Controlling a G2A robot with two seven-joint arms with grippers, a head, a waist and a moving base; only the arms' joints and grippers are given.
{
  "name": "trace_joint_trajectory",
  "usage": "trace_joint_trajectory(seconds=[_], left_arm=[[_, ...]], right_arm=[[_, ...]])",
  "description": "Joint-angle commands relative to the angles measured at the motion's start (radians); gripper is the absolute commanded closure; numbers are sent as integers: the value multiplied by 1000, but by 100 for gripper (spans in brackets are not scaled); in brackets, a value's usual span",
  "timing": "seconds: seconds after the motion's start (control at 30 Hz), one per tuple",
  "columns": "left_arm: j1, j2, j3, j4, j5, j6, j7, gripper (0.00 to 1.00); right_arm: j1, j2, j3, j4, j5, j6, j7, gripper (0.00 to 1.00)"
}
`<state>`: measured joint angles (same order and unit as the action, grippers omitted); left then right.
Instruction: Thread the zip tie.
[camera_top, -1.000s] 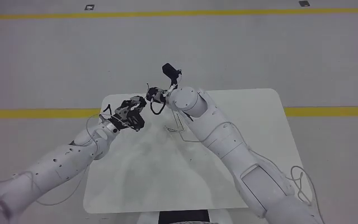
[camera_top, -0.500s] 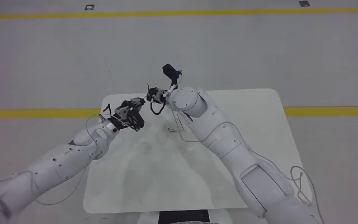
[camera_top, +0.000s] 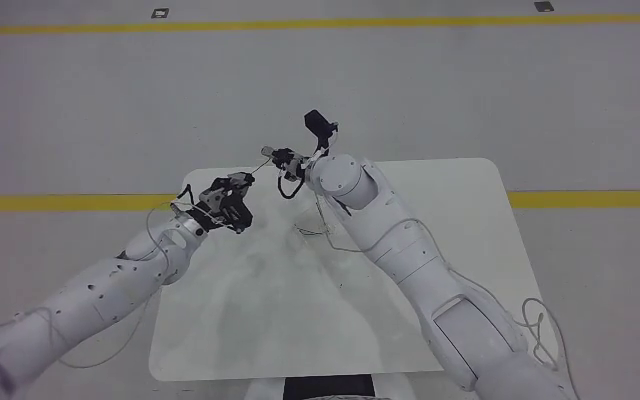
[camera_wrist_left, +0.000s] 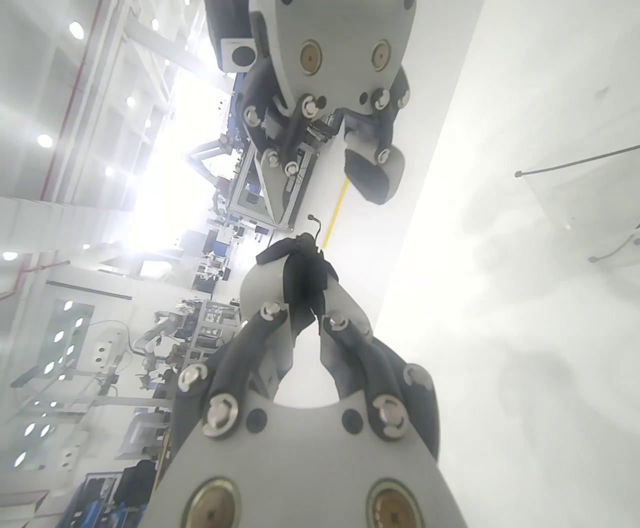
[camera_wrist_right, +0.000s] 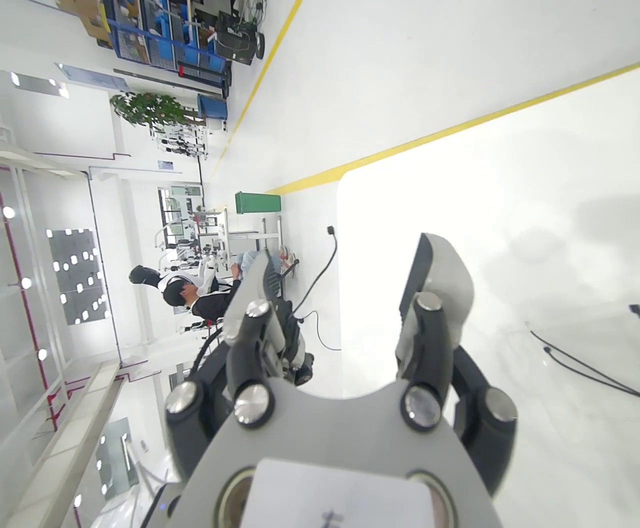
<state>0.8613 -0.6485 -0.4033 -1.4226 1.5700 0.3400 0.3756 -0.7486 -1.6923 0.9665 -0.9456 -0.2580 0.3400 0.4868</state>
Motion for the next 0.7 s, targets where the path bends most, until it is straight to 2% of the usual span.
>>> trace_joint_trajectory(seconds=[0.0, 0.03, 0.1, 0.13, 0.2, 0.23, 0.3, 0.33, 0.4, 0.5, 0.57, 0.6, 0.67], left_arm=[[29, 3, -36, -16, -13, 0, 10, 100], [45, 5, -51, -25, -40, 0, 21, 100], [76, 8, -79, -42, -154, -8, 50, 100], [90, 11, -99, -50, -231, -40, 81, 100], [110, 18, -134, -46, -334, -76, 122, 100], [125, 22, -155, -50, -406, -117, 150, 100], [148, 28, -190, -54, -521, -166, 186, 100], [163, 32, -211, -58, -586, -213, 215, 100], [186, 39, -238, -59, -660, -272, 245, 100], [220, 47, -276, -64, -768, -405, 299, 100], [241, 52, -296, -64, -846, -506, 307, 100], [243, 53, -303, -64, -852, -523, 306, 100], [243, 53, -303, -64, -852, -523, 306, 100]], right_arm=[[-6, 8, 20, -6, -16, 0, -6, 0], [-9, 11, 26, -10, -25, 0, -7, 0], [-15, 18, 40, -21, -44, -1, -4, 0], [-20, 24, 49, -28, -56, -10, -1, 0], [-29, 33, 63, -29, -77, -32, 4, 0], [-33, 38, 72, -30, -88, -49, 7, 0], [-40, 46, 85, -28, -104, -76, 8, 0], [-45, 50, 93, -27, -110, -96, 9, 0], [-51, 55, 103, -27, -113, -127, 12, 0], [-59, 61, 118, -17, -102, -177, 26, 0], [-59, 62, 120, -15, -101, -185, 29, 0], [-59, 62, 120, -15, -101, -185, 29, 0], [-59, 62, 120, -15, -101, -185, 29, 0]])
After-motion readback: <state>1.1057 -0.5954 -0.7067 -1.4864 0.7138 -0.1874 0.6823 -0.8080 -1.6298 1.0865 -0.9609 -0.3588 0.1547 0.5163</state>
